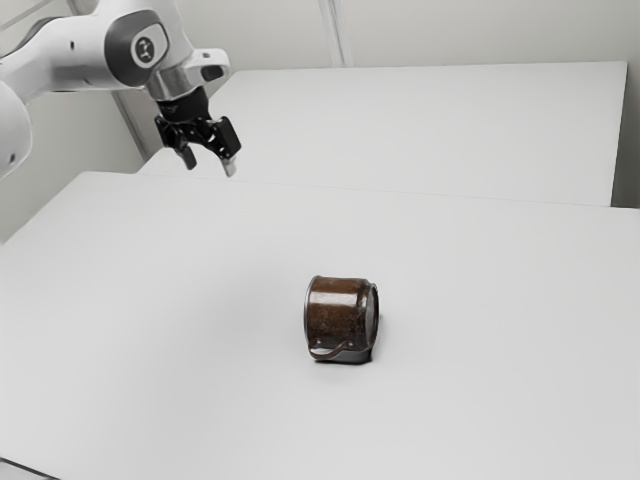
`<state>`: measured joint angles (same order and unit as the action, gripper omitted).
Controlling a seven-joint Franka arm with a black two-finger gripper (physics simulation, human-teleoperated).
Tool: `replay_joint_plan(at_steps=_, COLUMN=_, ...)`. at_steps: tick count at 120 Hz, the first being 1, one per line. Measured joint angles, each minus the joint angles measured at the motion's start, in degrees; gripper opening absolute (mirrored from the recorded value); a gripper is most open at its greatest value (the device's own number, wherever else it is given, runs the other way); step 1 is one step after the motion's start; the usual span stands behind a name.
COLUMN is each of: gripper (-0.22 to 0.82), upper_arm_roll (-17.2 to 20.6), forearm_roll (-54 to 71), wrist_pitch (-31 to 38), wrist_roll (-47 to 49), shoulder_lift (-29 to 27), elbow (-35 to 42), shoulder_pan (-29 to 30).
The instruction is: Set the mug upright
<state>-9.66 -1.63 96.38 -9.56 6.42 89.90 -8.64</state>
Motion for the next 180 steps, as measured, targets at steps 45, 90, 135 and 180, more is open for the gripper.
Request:
replay_joint_plan(at_steps=45, gripper=0.6, upper_arm_roll=-11.8, forearm_roll=-19.0, wrist_pitch=0.2, wrist_roll=-4.9, shoulder_lift=-3.3, elbow=12.8, shoulder_pan=-4.8)
replay_joint_plan(at_steps=90, gripper=0.6, upper_arm_roll=-11.3, forearm_roll=-42.1, wrist_pitch=2.2, wrist_roll=-7.6, shoulder_lift=-2.4, elbow=26.5, shoulder_pan=-7.1)
replay_joint_plan(at_steps=135, gripper=0.59, upper_arm_roll=-8.2, forearm_roll=-53.3, wrist_pitch=11.2, wrist_roll=-10.5, shoulder_lift=1.9, elbow=31.9, shoulder_pan=-7.5)
replay_joint_plan(at_steps=180, gripper=0.57, upper_arm_roll=-4.3, forearm_roll=-58.6, wrist_pitch=14.4, wrist_roll=-13.3, shoulder_lift=2.9, elbow=33.4, shoulder_pan=-7.6)
